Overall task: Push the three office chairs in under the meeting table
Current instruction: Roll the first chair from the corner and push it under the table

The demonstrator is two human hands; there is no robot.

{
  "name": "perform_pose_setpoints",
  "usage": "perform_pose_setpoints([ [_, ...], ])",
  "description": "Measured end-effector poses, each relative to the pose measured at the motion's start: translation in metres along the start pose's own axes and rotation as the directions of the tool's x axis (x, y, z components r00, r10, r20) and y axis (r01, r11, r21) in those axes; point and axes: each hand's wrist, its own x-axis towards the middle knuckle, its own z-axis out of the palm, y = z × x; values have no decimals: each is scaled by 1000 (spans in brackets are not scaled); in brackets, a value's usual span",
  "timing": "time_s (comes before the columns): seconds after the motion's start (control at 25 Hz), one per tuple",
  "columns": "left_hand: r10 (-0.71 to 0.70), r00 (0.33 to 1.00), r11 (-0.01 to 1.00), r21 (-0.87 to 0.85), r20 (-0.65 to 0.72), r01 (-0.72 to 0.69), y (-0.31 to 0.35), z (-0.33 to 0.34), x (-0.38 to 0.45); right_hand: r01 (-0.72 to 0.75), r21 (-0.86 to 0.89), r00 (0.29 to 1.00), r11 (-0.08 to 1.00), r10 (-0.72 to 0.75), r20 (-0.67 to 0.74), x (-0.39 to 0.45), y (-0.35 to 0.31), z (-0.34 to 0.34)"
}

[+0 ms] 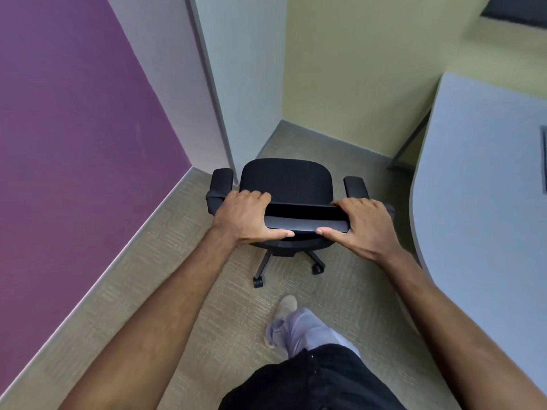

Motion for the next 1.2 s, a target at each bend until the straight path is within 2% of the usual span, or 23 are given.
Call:
perform_pose_setpoints([
  [0.16,74,997,997,10,-1,-74,-23,-5,68,-17,-40,996,999,20,83,48,20,-3],
  [0.24,116,993,993,12,-1,-116,-30,-8,100,-48,-92,994,995,56,93,74,28,-3],
  [0.4,193,981,981,5,6,-193,-46,-12,167,-101,-176,971,979,136,197,133,44,-7],
  [0.56,264,965,965,6,-8,-264,-60,-12,230,-195,-176,964,965,222,144,166,60,-6],
  [0.76,373,927,928,-2,-22,-373,-80,-9,308,-347,-171,921,922,369,124,211,74,-5],
  [0.96,509,860,860,-10,-28,-510,-105,-9,373,-499,-164,855,851,515,67,250,65,-1],
  [1.2,686,728,727,47,-6,-685,-145,-15,443,-642,-172,756,747,655,21,293,37,12],
])
